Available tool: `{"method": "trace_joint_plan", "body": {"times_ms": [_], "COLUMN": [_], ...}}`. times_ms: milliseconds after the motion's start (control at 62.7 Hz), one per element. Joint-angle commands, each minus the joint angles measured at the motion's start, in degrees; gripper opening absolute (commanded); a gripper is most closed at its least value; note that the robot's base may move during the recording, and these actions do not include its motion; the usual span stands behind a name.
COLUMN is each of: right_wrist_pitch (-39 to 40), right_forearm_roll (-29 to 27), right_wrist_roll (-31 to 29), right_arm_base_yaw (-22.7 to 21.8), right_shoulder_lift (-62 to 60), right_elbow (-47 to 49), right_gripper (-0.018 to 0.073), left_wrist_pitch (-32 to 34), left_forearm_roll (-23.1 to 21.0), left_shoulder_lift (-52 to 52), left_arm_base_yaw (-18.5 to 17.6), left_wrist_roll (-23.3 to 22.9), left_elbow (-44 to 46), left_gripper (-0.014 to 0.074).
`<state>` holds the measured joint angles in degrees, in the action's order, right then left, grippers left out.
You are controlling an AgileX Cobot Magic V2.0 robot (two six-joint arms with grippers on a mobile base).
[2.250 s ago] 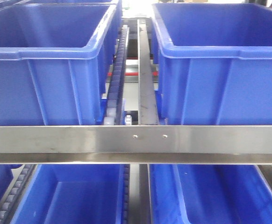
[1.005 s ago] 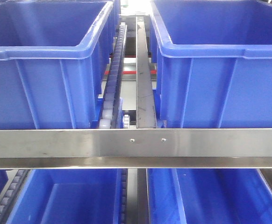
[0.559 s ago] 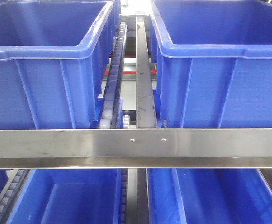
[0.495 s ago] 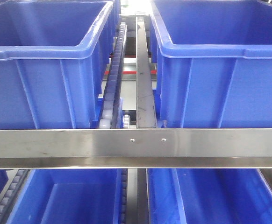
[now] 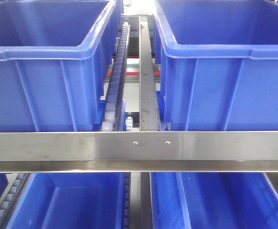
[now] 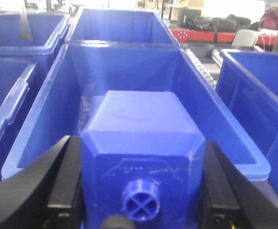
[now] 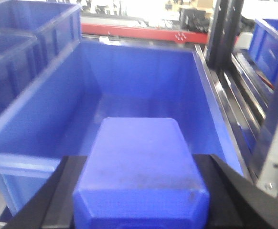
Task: Pick and sort blue part to right shelf
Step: 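Position both held bottles above the blue bins on the shelf, then open the right gripper to drop its bottle into the bin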
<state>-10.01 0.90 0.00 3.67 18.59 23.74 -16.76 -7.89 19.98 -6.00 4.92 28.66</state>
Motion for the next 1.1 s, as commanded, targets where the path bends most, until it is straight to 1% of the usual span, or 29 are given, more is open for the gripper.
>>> {"method": "trace_joint_plan", "body": {"times_ms": [0, 96, 176, 255, 367, 495, 543, 622, 718, 830, 942, 1085], "right_wrist_pitch": [6.1, 6.1, 6.6, 8.1, 8.4, 8.3, 8.3, 8.8, 10.0, 14.8, 19.9, 20.9], "right_forearm_roll": [0.5, 0.5, 0.5, 0.5, 0.5, 0.5, 0.5, 0.5, 0.5, 0.5, 0.5, 0.5], "right_wrist_roll": [0.0, 0.0, 0.0, 0.0, 0.0, 0.0, 0.0, 0.0, 0.0, 0.0, 0.0, 0.0], "right_arm_base_yaw": [0.4, 0.8, 1.0, 1.0, 1.0, 1.0, 1.2, 1.5, 1.5, 1.5, 1.5, 1.5], "right_shoulder_lift": [3.8, 8.7, 14.5, 19.5, 26.4, 34.3, 37.0, 41.9, 46.8, 51.5, 54.3, 56.1], "right_elbow": [4.4, 6.9, 9.2, 11.6, 15.6, 20.3, 22.5, 25.5, 28.2, 29.4, 29.3, 29.3], "right_gripper": [0.0382, 0.0382, 0.0382, 0.0382, 0.0382, 0.0382, 0.0382, 0.0382, 0.0382, 0.0382, 0.0382, 0.0382], "left_wrist_pitch": [4.8, 4.4, 4.7, 7.2, 13.4, 18.4, 19.2, 19.4, 20.3, 22.2, 22.4, 22.4], "left_forearm_roll": [-0.9, -0.9, -0.8, -0.8, -0.8, -0.7, 0.0, 2.4, 2.8, 2.9, 2.9, 2.9], "left_shoulder_lift": [2.9, 7.3, 12.1, 16.8, 23.1, 30.0, 32.4, 36.6, 41.6, 47.7, 53.5, 58.3], "left_arm_base_yaw": [-0.7, -2.6, -5.3, -7.5, -9.4, -9.5, -9.5, -9.5, -9.5, -9.5, -9.5, -9.5], "left_wrist_roll": [0.9, 0.9, 1.3, 1.5, 1.5, 1.5, 1.5, 1.5, 1.5, 1.5, 1.5, 1.5], "left_elbow": [3.2, 5.7, 8.0, 9.2, 10.4, 11.7, 12.6, 14.5, 17.0, 20.3, 24.0, 27.5], "left_gripper": [0.0333, 0.0333, 0.0333, 0.0333, 0.0333, 0.0333, 0.0333, 0.0333, 0.0333, 0.0333, 0.0333, 0.0334]}}
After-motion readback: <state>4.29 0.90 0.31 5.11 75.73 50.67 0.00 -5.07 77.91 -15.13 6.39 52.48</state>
